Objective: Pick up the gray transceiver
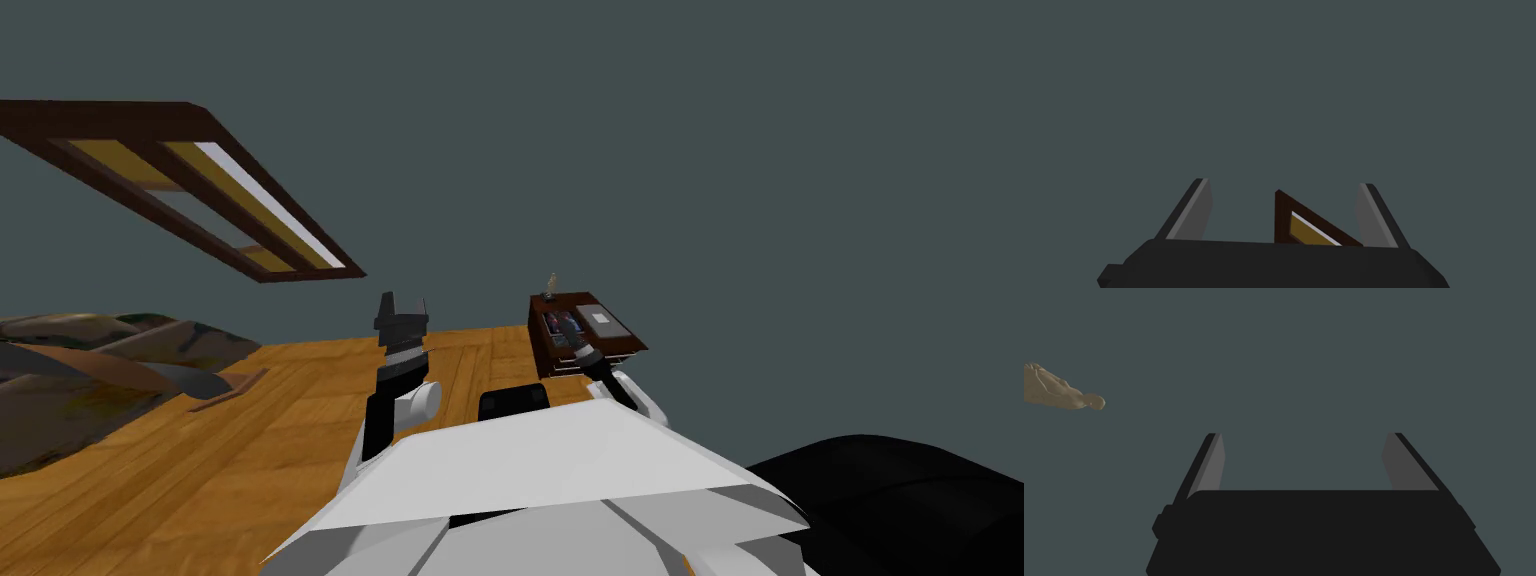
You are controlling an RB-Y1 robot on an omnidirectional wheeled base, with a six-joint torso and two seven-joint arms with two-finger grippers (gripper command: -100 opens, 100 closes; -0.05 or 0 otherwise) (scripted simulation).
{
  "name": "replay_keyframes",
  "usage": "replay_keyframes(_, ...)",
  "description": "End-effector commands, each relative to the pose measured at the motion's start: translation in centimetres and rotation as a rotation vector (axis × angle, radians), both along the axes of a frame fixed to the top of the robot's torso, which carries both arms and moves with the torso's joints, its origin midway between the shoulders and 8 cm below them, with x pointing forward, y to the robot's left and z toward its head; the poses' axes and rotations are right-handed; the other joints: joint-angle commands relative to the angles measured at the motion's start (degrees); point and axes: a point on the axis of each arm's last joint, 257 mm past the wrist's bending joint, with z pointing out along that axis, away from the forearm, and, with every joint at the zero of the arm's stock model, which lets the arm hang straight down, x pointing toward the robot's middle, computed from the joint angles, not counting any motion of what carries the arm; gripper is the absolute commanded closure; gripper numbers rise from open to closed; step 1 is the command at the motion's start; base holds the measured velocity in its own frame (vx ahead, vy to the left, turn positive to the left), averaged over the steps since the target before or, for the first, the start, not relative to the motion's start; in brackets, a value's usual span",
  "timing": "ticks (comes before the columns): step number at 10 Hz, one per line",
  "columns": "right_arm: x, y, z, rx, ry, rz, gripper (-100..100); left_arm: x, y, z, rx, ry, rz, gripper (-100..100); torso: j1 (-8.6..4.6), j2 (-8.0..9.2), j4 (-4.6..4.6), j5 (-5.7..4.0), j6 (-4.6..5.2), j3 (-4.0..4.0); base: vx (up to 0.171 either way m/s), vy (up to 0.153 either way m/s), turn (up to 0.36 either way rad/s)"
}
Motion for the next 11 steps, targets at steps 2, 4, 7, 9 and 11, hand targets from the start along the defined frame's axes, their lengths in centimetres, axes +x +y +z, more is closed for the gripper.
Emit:
replay_keyframes(2,-0.5,-0.4,-4.5,-0.11,0.109,0.013,-100,0.0,0.0,0.0,0.0,0.0,0.0,0,-0.02,-0.05,0.0,0.0,0.01,-0.02,-0.026,-0.005,0.372)
replay_keyframes(4,-2.1,-1.0,-10.4,-0.241,0.238,0.034,-100,0.0,0.0,0.0,0.0,0.0,0.0,0,-0.06,-0.09,-0.01,-0.01,0.0,-0.05,-0.025,-0.014,0.42)
replay_keyframes(7,-4.9,-2.4,-16.8,-0.381,0.383,0.057,-100,0.0,0.0,0.0,0.0,0.0,0.0,0,-0.1,-0.14,-0.02,-0.02,0.01,-0.08,-0.009,-0.022,0.379)
replay_keyframes(9,-6.6,-3.3,-19.9,-0.453,0.452,0.072,-100,0.0,0.0,0.0,0.0,0.0,0.0,0,-0.15,-0.17,-0.03,-0.03,0.07,-0.09,-0.005,-0.027,0.311)
replay_keyframes(11,-8.7,-4.3,-22.8,-0.524,0.522,0.088,-100,0.0,0.0,0.0,0.0,0.0,0.0,0,-0.18,-0.16,-0.03,-0.03,0.05,-0.09,-0.005,-0.04,0.318)
